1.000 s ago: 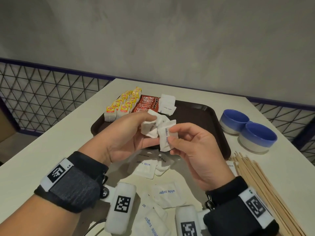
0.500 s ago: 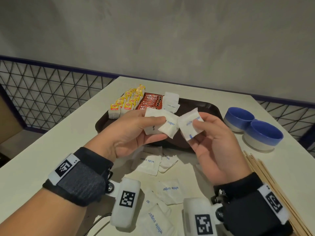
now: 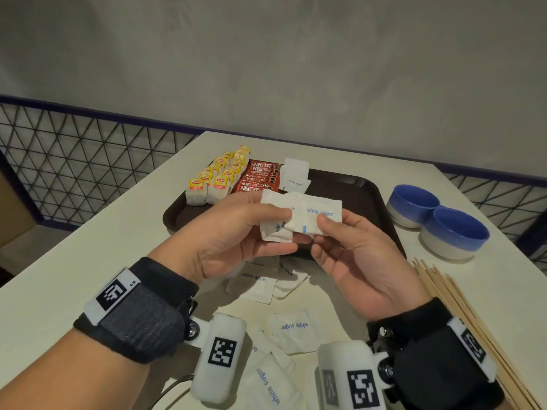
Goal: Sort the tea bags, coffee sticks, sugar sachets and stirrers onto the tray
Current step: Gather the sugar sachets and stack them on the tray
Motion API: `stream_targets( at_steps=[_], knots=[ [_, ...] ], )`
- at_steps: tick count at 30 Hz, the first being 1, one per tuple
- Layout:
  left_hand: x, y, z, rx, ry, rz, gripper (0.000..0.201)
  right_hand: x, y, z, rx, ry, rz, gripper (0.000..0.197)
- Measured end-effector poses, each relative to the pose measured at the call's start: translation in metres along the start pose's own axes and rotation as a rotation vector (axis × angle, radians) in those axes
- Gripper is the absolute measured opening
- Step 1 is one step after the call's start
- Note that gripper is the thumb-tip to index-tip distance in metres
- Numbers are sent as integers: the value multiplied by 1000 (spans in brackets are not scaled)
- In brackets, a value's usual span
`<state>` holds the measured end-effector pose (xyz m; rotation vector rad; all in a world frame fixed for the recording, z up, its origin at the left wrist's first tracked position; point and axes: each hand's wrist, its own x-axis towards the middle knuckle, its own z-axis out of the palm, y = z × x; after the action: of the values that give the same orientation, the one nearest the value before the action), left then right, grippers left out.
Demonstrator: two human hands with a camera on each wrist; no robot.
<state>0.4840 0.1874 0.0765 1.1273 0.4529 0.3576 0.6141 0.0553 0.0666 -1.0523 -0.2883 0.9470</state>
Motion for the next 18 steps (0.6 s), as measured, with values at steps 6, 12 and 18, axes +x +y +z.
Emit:
stream_targets(
  at_steps=[6, 12, 18],
  knots=[
    [-3, 0, 3, 43, -121, 2, 34, 3, 4, -1, -139, 4, 38, 26],
    [0, -3, 1, 28, -90, 1, 35, -1, 5, 2, -238, 0, 11, 16],
    [-2, 1, 1, 28, -81, -15, 37, -2, 5, 1, -331, 30, -139, 7]
  ],
)
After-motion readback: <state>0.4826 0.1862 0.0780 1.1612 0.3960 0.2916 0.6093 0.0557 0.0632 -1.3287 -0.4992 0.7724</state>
